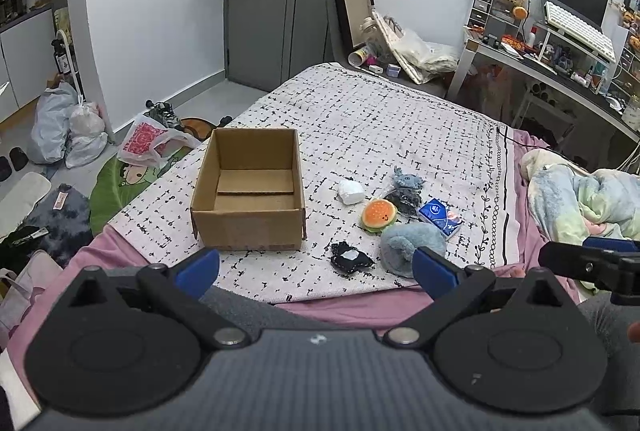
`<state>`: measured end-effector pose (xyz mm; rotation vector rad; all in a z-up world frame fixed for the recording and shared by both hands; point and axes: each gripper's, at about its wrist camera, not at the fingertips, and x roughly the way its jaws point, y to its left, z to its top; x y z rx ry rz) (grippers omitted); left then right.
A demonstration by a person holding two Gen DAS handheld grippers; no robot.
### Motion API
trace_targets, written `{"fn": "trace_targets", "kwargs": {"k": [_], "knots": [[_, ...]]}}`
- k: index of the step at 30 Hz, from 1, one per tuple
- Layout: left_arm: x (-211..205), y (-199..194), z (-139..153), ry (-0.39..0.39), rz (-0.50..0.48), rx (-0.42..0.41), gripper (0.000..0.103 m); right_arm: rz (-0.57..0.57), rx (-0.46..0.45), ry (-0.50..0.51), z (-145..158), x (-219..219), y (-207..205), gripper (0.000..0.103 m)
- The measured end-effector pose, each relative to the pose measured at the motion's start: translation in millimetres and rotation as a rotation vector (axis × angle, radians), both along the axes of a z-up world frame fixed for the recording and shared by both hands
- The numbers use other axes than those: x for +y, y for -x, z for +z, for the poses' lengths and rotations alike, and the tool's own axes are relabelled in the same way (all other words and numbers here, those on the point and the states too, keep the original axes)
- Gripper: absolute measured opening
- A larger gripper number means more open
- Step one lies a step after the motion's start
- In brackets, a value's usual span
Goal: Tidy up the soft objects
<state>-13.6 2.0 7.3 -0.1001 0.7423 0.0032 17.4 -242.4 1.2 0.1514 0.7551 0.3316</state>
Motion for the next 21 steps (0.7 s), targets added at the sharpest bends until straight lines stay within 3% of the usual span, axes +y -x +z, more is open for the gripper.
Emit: {"fn": "trace_targets", "kwargs": {"k": [21], "knots": [[-7, -25, -15, 0.016, 0.024, 0.005, 0.102, -0.005, 0.032, -0.017, -18, -6, -25, 0.103]]}}
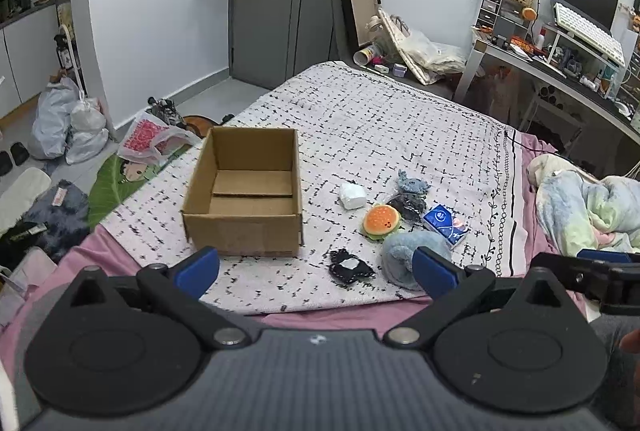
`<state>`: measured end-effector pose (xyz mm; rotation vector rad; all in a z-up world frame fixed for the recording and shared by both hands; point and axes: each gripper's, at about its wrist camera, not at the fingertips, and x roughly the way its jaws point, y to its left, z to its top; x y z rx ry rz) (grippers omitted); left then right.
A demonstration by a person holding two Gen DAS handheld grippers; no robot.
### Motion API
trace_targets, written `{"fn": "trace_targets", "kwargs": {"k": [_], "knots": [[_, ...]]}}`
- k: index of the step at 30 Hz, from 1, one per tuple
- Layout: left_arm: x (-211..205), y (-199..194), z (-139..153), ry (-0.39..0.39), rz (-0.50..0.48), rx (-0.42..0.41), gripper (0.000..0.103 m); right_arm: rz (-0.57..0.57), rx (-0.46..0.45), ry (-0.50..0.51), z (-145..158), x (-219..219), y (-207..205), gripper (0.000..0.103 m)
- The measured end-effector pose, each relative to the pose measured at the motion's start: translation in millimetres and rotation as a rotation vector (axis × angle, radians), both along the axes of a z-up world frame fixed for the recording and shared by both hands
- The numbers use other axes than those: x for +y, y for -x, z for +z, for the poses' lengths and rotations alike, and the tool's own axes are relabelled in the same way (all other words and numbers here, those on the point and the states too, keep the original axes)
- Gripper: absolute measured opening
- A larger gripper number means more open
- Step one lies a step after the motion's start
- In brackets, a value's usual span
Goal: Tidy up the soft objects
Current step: 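Lower the left tool onto the light-blue plush ball and close it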
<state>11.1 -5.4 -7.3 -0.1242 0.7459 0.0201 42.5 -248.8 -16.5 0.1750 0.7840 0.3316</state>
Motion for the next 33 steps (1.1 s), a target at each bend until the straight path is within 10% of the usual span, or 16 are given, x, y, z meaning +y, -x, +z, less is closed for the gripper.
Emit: {"fn": "trace_targets", "kwargs": {"k": [10, 18, 33], "knots": [[-9, -32, -21, 0.07, 0.026, 0.007, 0.099, -0.044, 0.016, -0.058, -16, -19, -37, 0.103], [-20, -66, -44, 0.173, 0.024, 0.067, 0.078, -0.068, 0.099, -0.149, -32, -30, -75, 0.094], [-34, -119, -99, 0.348, 0.056, 0.237, 0.049, -0.132, 0.266, -0.347, -98, -49, -127, 0.06]]}}
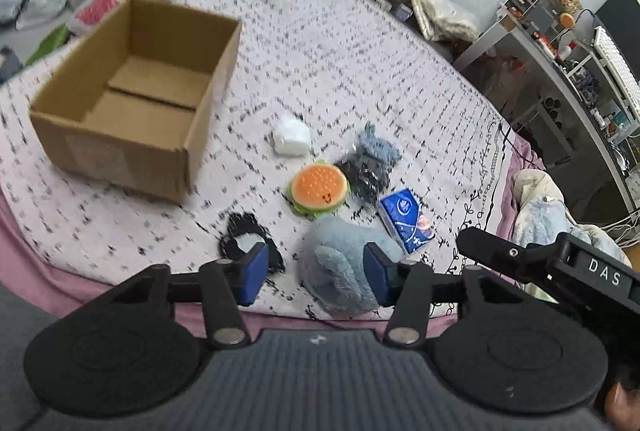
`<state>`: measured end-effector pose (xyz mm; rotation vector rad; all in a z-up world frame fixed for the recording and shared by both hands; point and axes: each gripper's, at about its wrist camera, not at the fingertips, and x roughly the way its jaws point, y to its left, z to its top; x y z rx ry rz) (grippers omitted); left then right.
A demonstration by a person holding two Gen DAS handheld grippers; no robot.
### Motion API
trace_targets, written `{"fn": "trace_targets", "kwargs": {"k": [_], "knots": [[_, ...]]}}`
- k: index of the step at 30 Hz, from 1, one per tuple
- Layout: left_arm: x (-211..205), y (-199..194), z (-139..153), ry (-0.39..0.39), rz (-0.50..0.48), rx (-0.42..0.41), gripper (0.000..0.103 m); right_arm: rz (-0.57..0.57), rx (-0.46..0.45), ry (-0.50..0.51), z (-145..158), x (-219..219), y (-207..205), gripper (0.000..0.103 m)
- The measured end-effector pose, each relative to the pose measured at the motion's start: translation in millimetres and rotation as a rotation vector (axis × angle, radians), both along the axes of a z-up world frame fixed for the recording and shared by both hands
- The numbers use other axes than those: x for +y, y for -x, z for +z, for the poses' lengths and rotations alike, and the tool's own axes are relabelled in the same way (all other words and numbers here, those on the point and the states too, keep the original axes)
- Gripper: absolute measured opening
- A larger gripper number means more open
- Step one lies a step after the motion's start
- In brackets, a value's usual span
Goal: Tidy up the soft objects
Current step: 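Lower the left tool onto the light-blue plush ball and close it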
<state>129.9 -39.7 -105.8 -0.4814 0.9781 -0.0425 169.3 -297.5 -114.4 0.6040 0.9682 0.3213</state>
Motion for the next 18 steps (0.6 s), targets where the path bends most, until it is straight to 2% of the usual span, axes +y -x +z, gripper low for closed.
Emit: {"fn": "trace_targets", "kwargs": {"k": [6, 9, 18], "knots": [[-4, -14, -23, 0.046, 0.034, 0.053, 0.037, -0.001, 0.051, -0.08, -24, -5, -16, 0.05], [-6, -22, -33, 0.05, 0.042, 0.078, 0.037, -0.004, 0.08, -0.101, -36, -8, -24, 0.046], [-6, -42, -55, 0.116, 0.092, 0.12, 0.037, -0.041, 0.15, -0.145, -66, -15, -42, 0.046]]}}
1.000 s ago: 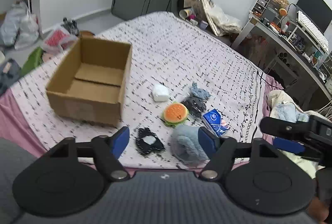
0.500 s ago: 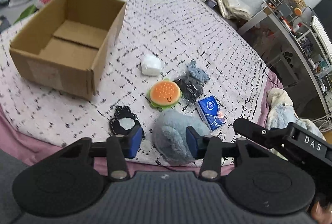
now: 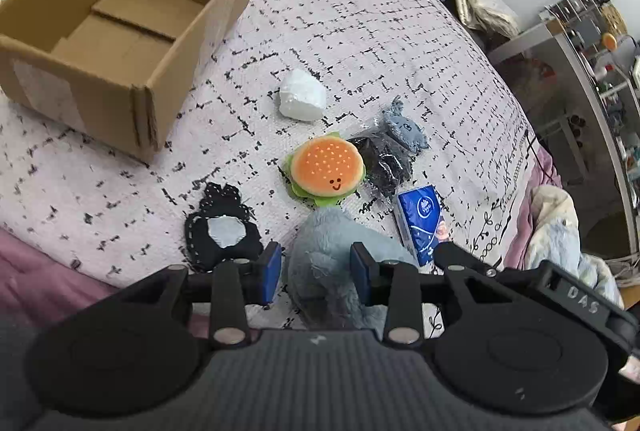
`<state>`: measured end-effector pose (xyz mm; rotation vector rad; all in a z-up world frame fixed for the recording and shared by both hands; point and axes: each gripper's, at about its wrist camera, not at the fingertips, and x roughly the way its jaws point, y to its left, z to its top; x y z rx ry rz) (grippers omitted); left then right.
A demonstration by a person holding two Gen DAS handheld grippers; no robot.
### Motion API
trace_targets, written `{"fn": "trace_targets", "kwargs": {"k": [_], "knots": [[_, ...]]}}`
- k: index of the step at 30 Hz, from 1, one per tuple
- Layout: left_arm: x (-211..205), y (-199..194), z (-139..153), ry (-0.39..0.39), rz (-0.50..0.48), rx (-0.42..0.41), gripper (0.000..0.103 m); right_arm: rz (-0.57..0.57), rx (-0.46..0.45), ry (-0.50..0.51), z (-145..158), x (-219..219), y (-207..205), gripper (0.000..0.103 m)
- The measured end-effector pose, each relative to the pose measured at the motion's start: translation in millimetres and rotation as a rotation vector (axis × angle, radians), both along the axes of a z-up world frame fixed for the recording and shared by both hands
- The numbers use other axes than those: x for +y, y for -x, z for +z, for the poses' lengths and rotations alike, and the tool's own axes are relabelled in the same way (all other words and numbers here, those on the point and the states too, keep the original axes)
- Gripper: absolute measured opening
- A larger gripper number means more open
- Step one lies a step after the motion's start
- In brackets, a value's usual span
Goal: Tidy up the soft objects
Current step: 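Lower the left tool onto the light-blue plush ball and close it, then lift the plush ball with the left tool and carry it over the box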
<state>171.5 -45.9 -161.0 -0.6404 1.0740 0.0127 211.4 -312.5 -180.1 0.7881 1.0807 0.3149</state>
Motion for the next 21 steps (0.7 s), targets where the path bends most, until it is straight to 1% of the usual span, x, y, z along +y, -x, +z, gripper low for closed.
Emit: {"fn": "trace_targets", "kwargs": {"k": [4, 8, 14, 15, 17, 20, 21], "knots": [[-4, -3, -2, -0.033, 0.039, -0.019, 0.037, -0.017, 0.063, -0.045, -17, -2, -6, 0.046], [-1, -7, -9, 0.023, 0.088, -0.008, 0.039, -0.015, 0.098, -0.06, -26, 1, -6, 0.044], [3, -3, -15, 0.121, 0.148, 0.003, 0.039, -0.012, 0.104, -0.08, -29, 2, -5, 0.038], [2, -2, -15, 0.14, 0.148, 0.0, 0.039, -0.007, 0.107, -0.091, -30, 2, -5, 0.036], [-2, -1, -15, 0.149, 0.124, -0.006, 0.039, 0.0, 0.107, -0.099, -28, 3, -4, 0.034], [-6, 1, -10, 0.141, 0.1, -0.023, 0.031, 0.013, 0.096, -0.088, -24, 7, -2, 0.031], [-6, 2, -8, 0.137, 0.098, -0.031, 0.03, 0.02, 0.089, -0.09, -23, 8, -1, 0.029]]}}
